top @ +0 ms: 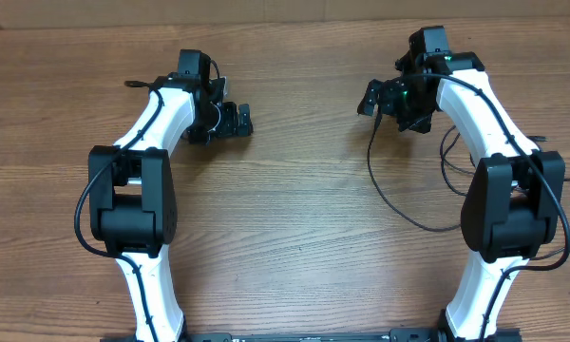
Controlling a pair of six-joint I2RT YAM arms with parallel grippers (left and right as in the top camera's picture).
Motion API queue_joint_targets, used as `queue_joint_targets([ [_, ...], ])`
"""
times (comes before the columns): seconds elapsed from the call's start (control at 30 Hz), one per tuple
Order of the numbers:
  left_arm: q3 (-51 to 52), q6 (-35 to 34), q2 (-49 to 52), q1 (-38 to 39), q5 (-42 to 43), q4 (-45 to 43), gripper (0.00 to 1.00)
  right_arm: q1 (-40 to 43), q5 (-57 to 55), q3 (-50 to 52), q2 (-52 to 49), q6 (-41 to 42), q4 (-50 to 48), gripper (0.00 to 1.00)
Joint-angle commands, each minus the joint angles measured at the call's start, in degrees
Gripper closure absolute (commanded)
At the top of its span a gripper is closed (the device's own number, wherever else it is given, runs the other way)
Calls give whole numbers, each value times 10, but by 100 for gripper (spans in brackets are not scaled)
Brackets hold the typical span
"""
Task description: Untangle cables
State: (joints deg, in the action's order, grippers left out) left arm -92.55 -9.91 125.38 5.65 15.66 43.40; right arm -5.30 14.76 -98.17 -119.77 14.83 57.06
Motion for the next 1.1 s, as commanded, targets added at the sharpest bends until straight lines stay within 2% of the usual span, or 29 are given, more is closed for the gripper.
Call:
queue_joint_targets([
  [0.0,30,5,46,7,2,-4,0,1,-1,-4,5,1,-2,0],
  [0.23,30,5,19,8,2,-3,1,1,-1,-4,5,1,-2,0],
  [0.67,30,5,-182,8,3,-4,1,1,-1,-4,5,1,-2,0],
  [1.07,30,8,-283,8,0,-3,0,1,-1,-4,5,1,-2,0],
])
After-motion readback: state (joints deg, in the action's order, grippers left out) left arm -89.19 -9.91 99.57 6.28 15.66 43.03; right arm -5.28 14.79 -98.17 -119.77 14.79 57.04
